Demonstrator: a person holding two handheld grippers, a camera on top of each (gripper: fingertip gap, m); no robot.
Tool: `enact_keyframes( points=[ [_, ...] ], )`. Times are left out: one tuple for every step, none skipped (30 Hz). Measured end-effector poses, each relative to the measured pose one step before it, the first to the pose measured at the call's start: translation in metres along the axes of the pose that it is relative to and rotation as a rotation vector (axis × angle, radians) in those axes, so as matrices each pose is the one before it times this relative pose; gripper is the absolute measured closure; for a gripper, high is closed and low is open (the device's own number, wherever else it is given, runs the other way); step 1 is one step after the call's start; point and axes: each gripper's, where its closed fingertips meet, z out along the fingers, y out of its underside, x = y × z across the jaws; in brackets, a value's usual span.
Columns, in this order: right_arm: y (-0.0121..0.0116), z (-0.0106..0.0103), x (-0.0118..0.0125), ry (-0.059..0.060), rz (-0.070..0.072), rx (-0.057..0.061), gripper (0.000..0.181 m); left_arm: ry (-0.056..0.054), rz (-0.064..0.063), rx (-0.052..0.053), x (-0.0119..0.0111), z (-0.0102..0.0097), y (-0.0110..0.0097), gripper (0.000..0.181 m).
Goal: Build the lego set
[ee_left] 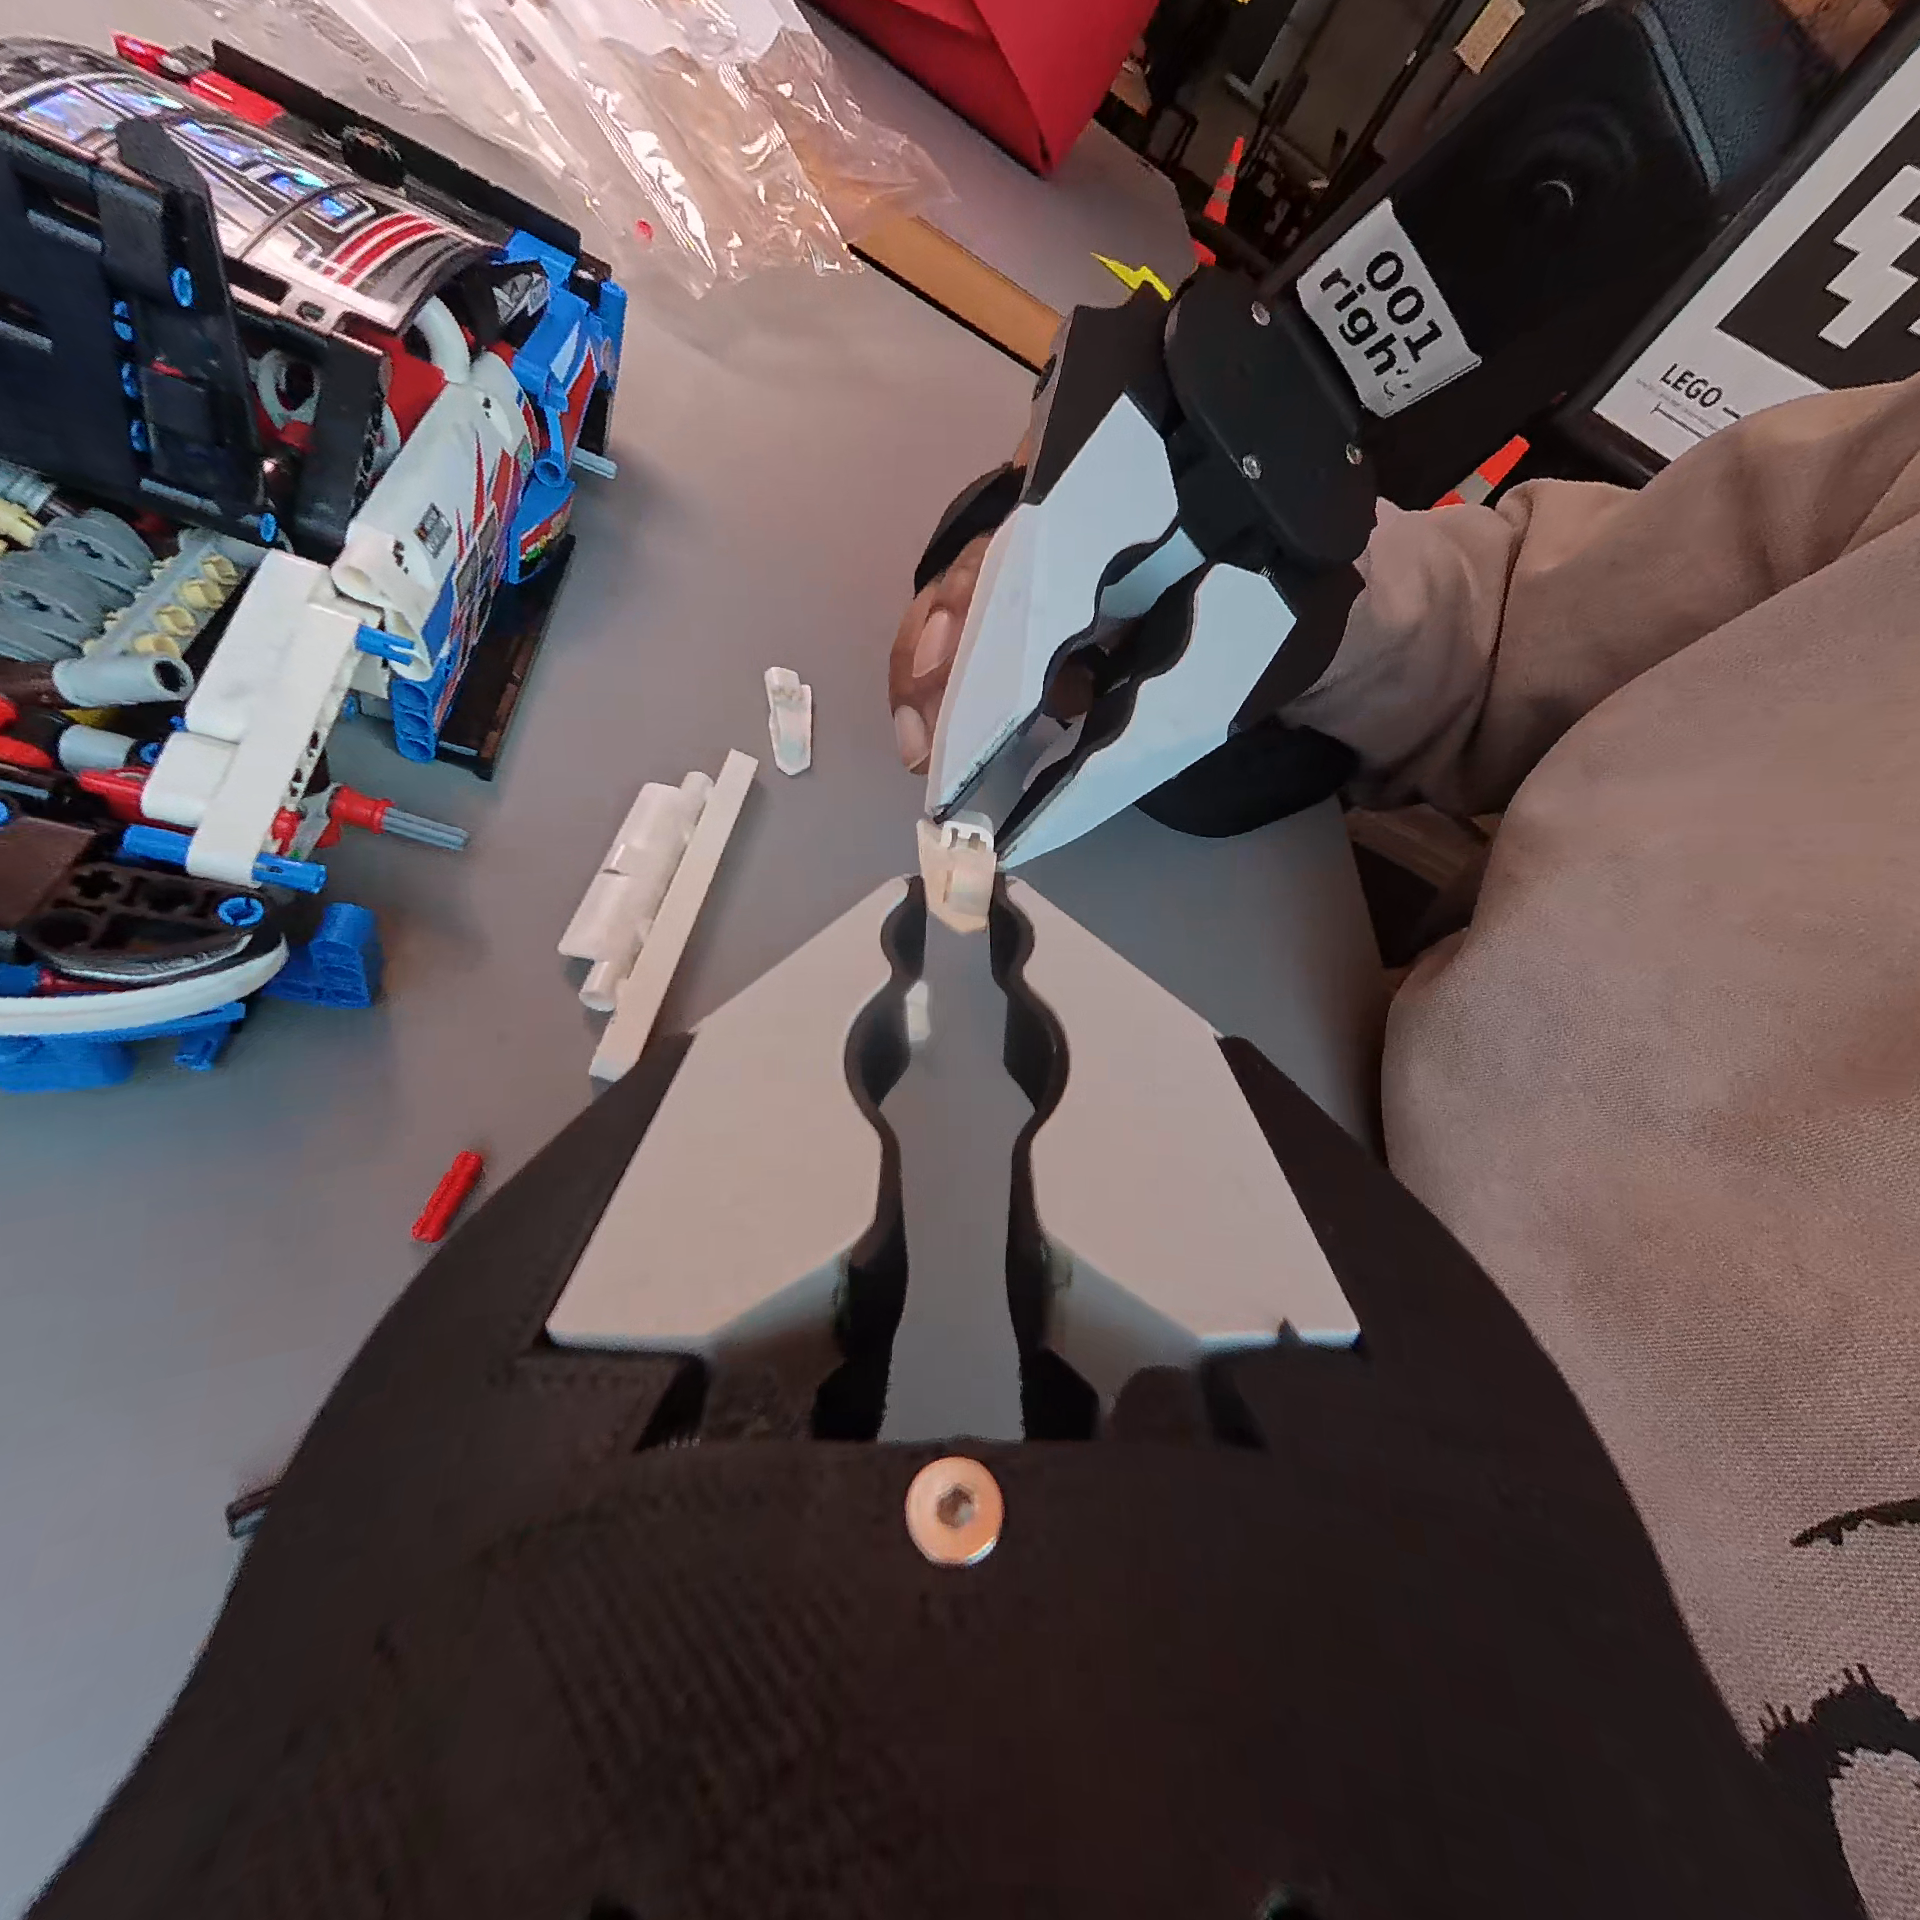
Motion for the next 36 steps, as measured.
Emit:
enact_keyframes(
  points=[
    [0.00105, 0.00006, 0.00053, 0.0009, 0.0067, -0.0003, 0.173, -0.0059, 0.0074, 0.0050, -0.00057, 0.00005, -0.00079, 0.171],
    [0.00077, -0.00020, 0.00117, 0.0032, 0.0087, 0.0013, 0.173, -0.0069, 0.0067, 0.0066, -0.00058, 0.00020, -0.00087, 0.171],
    [0.00009, -0.00041, 0.00081, 0.0016, 0.0091, 0.0046, 0.173, -0.0065, 0.0064, 0.0092, -0.00044, 0.00007, -0.00146, 0.171],
    [0.00058, -0.00019, -0.00007, -0.0043, 0.0108, 0.0015, 0.173, -0.0021, 0.0091, 0.0120, 0.00061, -0.00006, -0.00202, 0.171],
    [0.00057, -0.00020, 0.00045, -0.0005, 0.0121, 0.0006, 0.173, -0.0031, 0.0128, 0.0127, 0.00074, -0.00011, -0.00210, 0.171],
    [-0.00044, -0.00046, 0.00068, 0.0009, 0.0125, 0.0074, 0.173, -0.0046, 0.0129, 0.0125, 0.00065, -0.00012, -0.00206, 0.171],
    [-0.00128, -0.00067, 0.00035, -0.0031, 0.0185, 0.0107, 0.173, -0.0050, 0.0106, 0.0106, 0.00051, -0.00017, -0.00184, 0.171],
    [-0.00165, -0.00084, 0.00087, -0.0036, 0.0256, 0.0121, 0.173, -0.0070, 0.0094, 0.0130, 0.00025, -0.00026, -0.00205, 0.172],
    [-0.00174, -0.00077, 0.00081, -0.0049, 0.0277, 0.0120, 0.173, -0.0077, 0.0076, 0.0143, 0.00002, -0.00037, -0.00219, 0.172],
    [-0.00128, -0.00055, 0.00058, -0.0065, 0.0273, 0.0084, 0.173, -0.0053, 0.0074, 0.0151, 0.00037, -0.00043, -0.00253, 0.173],
    [-0.00029, -0.00036, 0.00013, -0.0081, 0.0243, 0.0035, 0.173, -0.0026, 0.0100, 0.0169, 0.00096, -0.00059, -0.00292, 0.174],
    [0.00029, -0.00015, -0.00029, -0.0083, 0.0197, -0.0005, 0.173, -0.0050, 0.0153, 0.0178, 0.00101, -0.00060, -0.00313, 0.176],
    [0.00006, -0.00023, -0.00002, -0.0037, 0.0138, 0.0018, 0.173, -0.0038, 0.0226, 0.0143, 0.00150, -0.00044, -0.00252, 0.181],
    [-0.00096, -0.00026, -0.00155, -0.0085, 0.0089, 0.0079, 0.173, -0.0081, 0.0230, 0.0114, 0.00115, -0.00011, -0.00223, 0.181],
    [-0.00168, -0.00014, -0.00185, -0.0098, 0.0099, 0.0117, 0.173, -0.0099, 0.0182, 0.0022, 0.00047, 0.00045, -0.00064, 0.181],
    [-0.00189, -0.00001, -0.00155, -0.0085, 0.0108, 0.0122, 0.173, -0.0054, 0.0119, -0.0074, 0.00067, 0.00113, 0.00111, 0.181],
    [-0.00106, 0.00006, -0.00073, -0.0067, 0.0104, 0.0070, 0.173, -0.0001, 0.0077, -0.0107, 0.00104, 0.00133, 0.00200, 0.181],
    [0.00004, -0.00007, 0.00074, -0.0006, 0.0130, 0.0007, 0.173, -0.0061, 0.0051, -0.0030, 0.00001, 0.00108, 0.00107, 0.181],
    [-0.00156, -0.00080, 0.00002, -0.0092, 0.0151, 0.0134, 0.173, -0.0074, 0.0068, 0.0116, -0.00016, 0.00012, -0.00136, 0.181],
    [-0.00395, -0.00163, -0.00114, -0.0198, 0.0266, 0.0282, 0.173, 0.0095, 0.0113, 0.0165, 0.00237, -0.00052, -0.00270, 0.181],
    [-0.00641, -0.00256, -0.00136, -0.0242, 0.0347, 0.0419, 0.173, 0.0114, 0.0077, 0.0249, 0.00227, -0.00116, -0.00437, 0.175],
    [-0.00780, -0.00327, -0.00070, -0.0215, 0.0358, 0.0493, 0.173, 0.0066, 0.0031, 0.0235, 0.00116, -0.00138, -0.00439, 0.168],
    [-0.00866, -0.00354, -0.00016, -0.0185, 0.0360, 0.0535, 0.173, 0.0122, -0.0001, 0.0146, 0.00148, -0.00137, -0.00291, 0.162],
    [-0.00881, -0.00329, 0.00039, -0.0142, 0.0412, 0.0536, 0.174, 0.0102, -0.0041, 0.0076, 0.00141, -0.00098, -0.00199, 0.157],
    [-0.00769, -0.00224, 0.00015, -0.0155, 0.0473, 0.0486, 0.174, 0.0032, 0.0006, 0.0102, 0.00104, -0.00047, -0.00219, 0.154],
    [-0.00588, -0.00111, -0.00108, -0.0222, 0.0536, 0.0412, 0.174, -0.0054, 0.0142, 0.0164, 0.00115, -0.00005, -0.00342, 0.153],
    [-0.00339, 0.00022, -0.00156, -0.0238, 0.0561, 0.0298, 0.174, -0.0190, 0.0331, 0.0164, 0.00083, 0.00035, -0.00392, 0.152],
    [-0.00121, 0.00123, -0.00160, -0.0231, 0.0523, 0.0193, 0.174, -0.0291, 0.0518, 0.0103, 0.00068, 0.00077, -0.00371, 0.152],
    [0.00010, 0.00202, -0.00223, -0.0249, 0.0436, 0.0130, 0.174, -0.0335, 0.0610, 0.0046, 0.00062, 0.00070, -0.00331, 0.152],
    [0.00073, 0.00250, -0.00266, -0.0240, 0.0339, 0.0087, 0.174, -0.0314, 0.0592, 0.0011, 0.00069, 0.00056, -0.00310, 0.152],
    [0.00130, 0.00288, -0.00245, -0.0202, 0.0253, 0.0036, 0.174, -0.0215, 0.0504, 0.0017, 0.00161, 0.00036, -0.00303, 0.152],
    [0.00195, 0.00300, -0.00190, -0.0165, 0.0191, -0.0017, 0.174, -0.0101, 0.0391, 0.0068, 0.00245, -0.00025, -0.00332, 0.154],
    [0.00214, 0.00263, -0.00117, -0.0123, 0.0153, -0.0059, 0.174, -0.0077, 0.0263, 0.0103, 0.00156, -0.00083, -0.00318, 0.159],
    [-0.00081, 0.00106, -0.00057, -0.0102, 0.0162, 0.0105, 0.174, -0.0033, 0.0150, 0.0037, 0.00079, -0.00092, -0.00179, 0.161],
    [-0.00006, 0.00030, 0.00017, -0.0075, 0.0158, 0.0017, 0.175, -0.0048, 0.0034, -0.0004, -0.00055, -0.00072, -0.00048, 0.162],
    [0.00094, 0.00001, 0.00092, -0.0025, 0.0111, -0.0057, 0.175, 0.0018, 0.0011, -0.0064, -0.00020, -0.00045, 0.00085, 0.163]
  ],
)
